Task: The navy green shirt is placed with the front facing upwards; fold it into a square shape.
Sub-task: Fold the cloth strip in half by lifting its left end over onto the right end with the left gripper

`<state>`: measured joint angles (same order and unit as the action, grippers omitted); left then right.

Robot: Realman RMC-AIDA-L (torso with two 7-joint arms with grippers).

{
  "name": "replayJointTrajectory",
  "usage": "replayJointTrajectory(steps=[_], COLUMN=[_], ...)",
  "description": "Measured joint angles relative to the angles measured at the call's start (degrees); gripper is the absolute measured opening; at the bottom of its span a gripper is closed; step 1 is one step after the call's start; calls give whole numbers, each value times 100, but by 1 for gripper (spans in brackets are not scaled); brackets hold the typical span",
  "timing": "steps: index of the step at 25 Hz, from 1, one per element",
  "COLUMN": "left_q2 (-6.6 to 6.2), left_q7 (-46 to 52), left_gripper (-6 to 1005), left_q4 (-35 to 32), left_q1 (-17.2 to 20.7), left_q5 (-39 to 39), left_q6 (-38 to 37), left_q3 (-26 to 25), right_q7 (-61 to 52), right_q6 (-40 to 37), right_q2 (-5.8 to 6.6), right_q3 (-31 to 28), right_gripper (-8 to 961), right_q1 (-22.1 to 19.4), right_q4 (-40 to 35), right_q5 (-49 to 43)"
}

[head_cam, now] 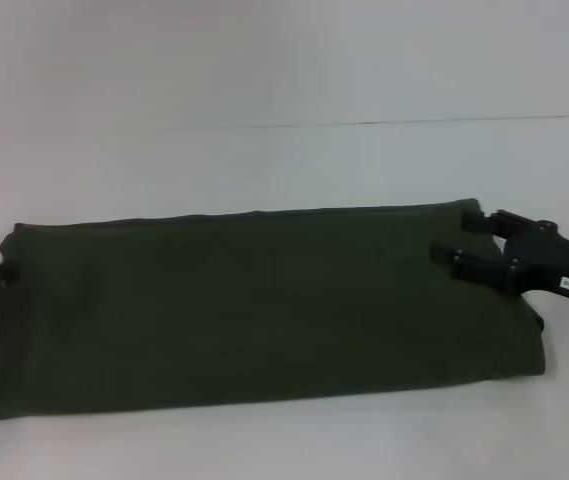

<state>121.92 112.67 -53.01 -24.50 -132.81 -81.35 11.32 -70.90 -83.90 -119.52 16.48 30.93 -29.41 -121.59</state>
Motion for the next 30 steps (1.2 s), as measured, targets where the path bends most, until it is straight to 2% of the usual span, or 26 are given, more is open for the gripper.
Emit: replayJointTrajectory(steps=[5, 13, 19, 30], left_q2=[6, -75, -85, -101], left_q7=[836, 1812, 2062, 2104], left_gripper=[945, 948, 949, 949], left_q4=[1, -190, -410, -412], left_q1=[-51, -252, -318, -376], left_q5=[-142, -812, -1084, -1380], left_q6=[400, 288, 132, 170], left_q3=[564, 677, 857, 909], right_q7=[51, 110, 186, 246], right_q6=[12, 22, 47, 100], right_q2=[-1, -7, -9, -10], right_q3=[11, 44, 46, 49], right_gripper=[826, 825, 826, 825], right_q1=[82, 123, 137, 151], right_q4=[127, 260, 331, 482], right_q5=[25, 134, 155, 159])
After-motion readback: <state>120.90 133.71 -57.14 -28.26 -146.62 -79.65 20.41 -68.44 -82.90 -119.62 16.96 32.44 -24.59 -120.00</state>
